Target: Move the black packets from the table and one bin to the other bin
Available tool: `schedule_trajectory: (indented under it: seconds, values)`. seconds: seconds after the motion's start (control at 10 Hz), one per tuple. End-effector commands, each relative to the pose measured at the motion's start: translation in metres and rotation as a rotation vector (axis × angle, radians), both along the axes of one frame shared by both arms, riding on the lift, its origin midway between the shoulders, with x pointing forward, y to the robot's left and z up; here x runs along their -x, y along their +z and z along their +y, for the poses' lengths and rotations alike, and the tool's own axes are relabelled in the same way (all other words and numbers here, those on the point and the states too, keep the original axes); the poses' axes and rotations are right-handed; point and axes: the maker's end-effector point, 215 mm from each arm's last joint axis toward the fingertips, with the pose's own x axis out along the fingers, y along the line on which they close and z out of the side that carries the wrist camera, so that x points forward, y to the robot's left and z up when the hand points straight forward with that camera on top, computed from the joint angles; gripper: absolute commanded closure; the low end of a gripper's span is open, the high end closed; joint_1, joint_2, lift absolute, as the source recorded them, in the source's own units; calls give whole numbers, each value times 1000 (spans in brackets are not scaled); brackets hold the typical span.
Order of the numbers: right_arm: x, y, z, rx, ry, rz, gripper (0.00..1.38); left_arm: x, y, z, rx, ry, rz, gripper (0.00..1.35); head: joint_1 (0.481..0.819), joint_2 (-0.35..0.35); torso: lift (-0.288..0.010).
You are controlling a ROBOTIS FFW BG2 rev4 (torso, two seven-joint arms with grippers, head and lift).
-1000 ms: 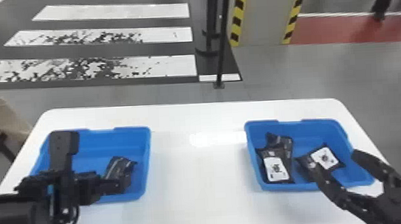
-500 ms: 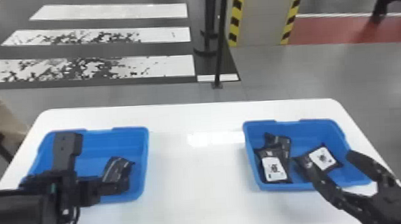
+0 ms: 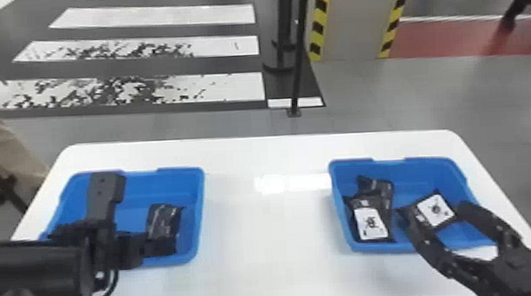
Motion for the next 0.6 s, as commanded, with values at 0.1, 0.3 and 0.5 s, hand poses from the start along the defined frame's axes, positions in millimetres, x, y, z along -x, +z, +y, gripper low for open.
schedule_trajectory:
  seconds: [0.1, 0.3, 0.5]
  values:
    - [0, -2, 0, -6, -1, 4, 174, 3, -3, 6, -2, 12, 5, 1211, 695, -43, -110]
    - [0, -2, 0, -5, 0, 4, 174, -3, 2, 5, 20, 6, -41, 1211, 695, -37, -110]
    - [1, -1, 0, -5, 1, 4, 174, -16, 25, 4, 28, -8, -136, 1211, 695, -39, -110]
